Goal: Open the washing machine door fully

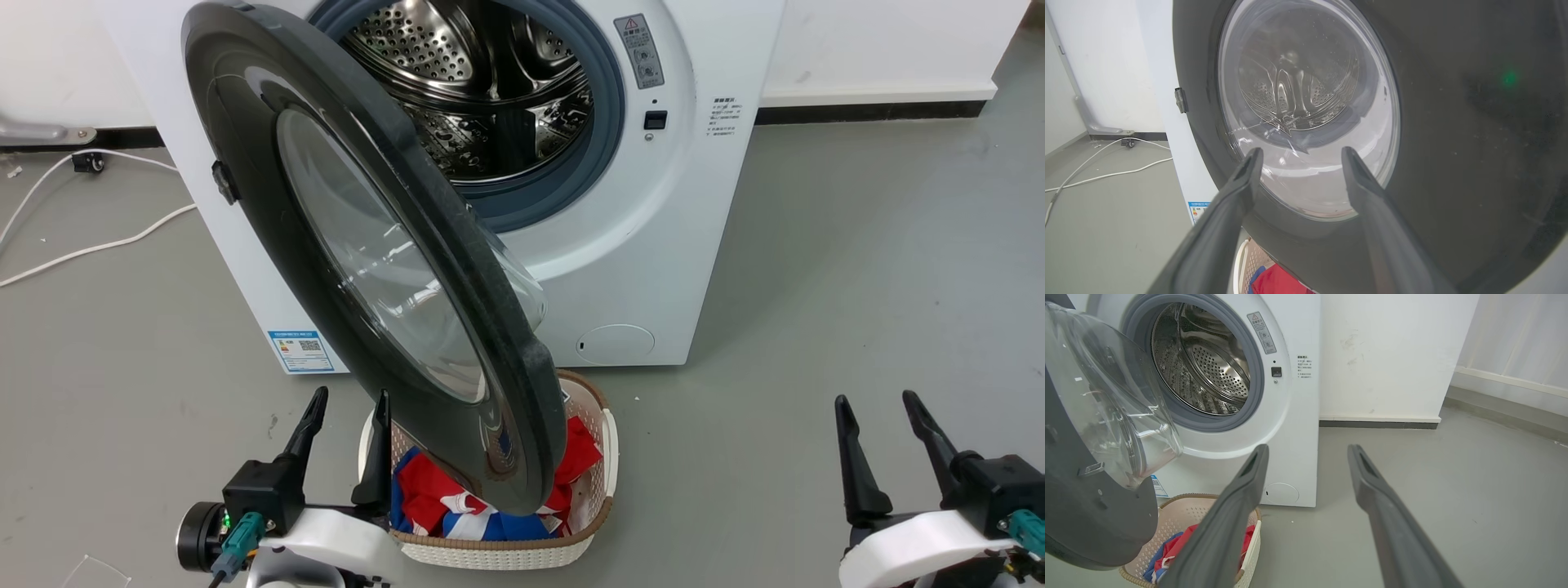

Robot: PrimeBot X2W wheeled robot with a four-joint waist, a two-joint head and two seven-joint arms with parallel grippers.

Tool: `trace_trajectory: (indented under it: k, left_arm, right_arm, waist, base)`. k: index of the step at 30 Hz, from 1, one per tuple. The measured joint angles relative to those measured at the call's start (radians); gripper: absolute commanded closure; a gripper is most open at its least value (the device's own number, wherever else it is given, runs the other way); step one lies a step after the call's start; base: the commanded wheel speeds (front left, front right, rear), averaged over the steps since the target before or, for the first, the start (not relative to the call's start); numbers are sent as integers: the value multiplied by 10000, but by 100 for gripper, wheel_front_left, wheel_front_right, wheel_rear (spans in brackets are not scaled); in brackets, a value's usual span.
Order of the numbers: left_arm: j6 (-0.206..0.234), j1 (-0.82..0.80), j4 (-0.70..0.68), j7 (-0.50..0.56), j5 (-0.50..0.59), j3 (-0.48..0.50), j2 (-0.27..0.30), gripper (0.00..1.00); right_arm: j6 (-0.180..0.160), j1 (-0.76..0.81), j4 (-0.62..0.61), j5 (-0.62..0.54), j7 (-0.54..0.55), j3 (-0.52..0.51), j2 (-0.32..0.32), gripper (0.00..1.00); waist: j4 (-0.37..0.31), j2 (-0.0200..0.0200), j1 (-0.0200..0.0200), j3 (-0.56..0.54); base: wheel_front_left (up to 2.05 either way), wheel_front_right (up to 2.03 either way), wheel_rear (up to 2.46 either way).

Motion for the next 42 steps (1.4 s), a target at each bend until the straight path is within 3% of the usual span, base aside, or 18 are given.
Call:
trace_trajectory:
  k: [9,10,11,12,20,26,42]
  left_arm:
    - [-12,1,94,0,-2,-15,0,0]
    - [-12,1,111,0,-4,-19,0,7]
    - [-12,1,134,0,-15,-12,0,85]
    - [-12,1,142,0,-48,-10,0,100]
    - [6,-23,238,0,-196,29,0,100]
    - [52,-351,-533,0,-286,79,0,100]
    - [650,-1966,-5200,157,-27,-339,2,100]
  right_arm:
    - [0,-55,263,180,-109,67,65,0]
    - [0,-56,267,211,-88,84,69,0]
    - [0,-56,268,205,-79,94,75,0]
    - [0,-57,268,205,-79,102,79,0]
    - [0,-58,259,203,-4,150,98,0]
    - [0,-63,217,316,10,198,104,0]
    - [0,-41,171,278,184,268,105,0]
  waist:
    - [-26,0,0,-21]
    - [-27,0,0,-23]
    - [-29,0,0,-24]
    - [-35,0,0,-22]
    - [-70,0,0,-16]
    - [-91,0,0,38]
    - [-60,0,0,-33]
  base:
    - [0,0,0]
    - [0,0,0]
    - [0,0,0]
    - [0,0,0]
    - [0,0,0]
    - [0,0,0]
    - [0,0,0]
